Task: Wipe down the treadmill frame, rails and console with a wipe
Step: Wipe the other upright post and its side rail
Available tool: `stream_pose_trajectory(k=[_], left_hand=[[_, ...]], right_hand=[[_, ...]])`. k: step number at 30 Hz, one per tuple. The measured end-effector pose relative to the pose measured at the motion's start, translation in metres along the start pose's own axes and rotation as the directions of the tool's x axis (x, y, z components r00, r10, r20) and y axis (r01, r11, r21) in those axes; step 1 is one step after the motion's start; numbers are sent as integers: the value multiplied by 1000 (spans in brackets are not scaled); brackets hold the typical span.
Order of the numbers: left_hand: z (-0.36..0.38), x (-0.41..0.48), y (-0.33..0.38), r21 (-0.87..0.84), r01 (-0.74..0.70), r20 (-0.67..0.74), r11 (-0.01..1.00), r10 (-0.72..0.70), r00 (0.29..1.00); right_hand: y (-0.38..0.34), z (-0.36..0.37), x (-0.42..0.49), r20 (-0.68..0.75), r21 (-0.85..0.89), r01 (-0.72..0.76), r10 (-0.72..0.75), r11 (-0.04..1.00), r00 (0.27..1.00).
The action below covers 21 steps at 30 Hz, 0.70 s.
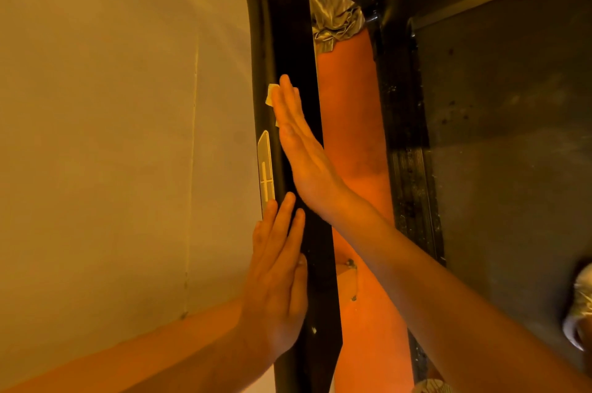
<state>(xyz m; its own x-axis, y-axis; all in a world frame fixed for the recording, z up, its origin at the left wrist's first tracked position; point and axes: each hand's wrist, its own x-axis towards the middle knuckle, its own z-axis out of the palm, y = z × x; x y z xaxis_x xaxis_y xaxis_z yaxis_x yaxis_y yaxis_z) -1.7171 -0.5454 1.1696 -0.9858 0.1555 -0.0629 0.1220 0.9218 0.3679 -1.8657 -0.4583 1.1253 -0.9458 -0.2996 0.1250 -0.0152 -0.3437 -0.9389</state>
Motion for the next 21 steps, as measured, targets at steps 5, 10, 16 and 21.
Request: stream_pose_trajectory(k=[5, 10, 16, 21], left_hand=[[0, -1, -1, 0, 5, 4, 1000, -5, 1000], [0, -1, 0, -7, 3, -3, 1000, -3, 1000], [-1, -2, 0, -1, 11, 13, 1000, -11, 1000], [-1, -1, 0, -6, 8, 5, 1000, -8, 1000]], right_hand=[[32, -19, 0, -12, -79, -132, 131, 988, 991], [17, -8, -9, 3, -18, -104, 105, 994, 995], [54, -20, -7, -12, -61, -167, 166, 984, 986], [67, -25, -1, -65, -16, -298, 296, 954, 953]])
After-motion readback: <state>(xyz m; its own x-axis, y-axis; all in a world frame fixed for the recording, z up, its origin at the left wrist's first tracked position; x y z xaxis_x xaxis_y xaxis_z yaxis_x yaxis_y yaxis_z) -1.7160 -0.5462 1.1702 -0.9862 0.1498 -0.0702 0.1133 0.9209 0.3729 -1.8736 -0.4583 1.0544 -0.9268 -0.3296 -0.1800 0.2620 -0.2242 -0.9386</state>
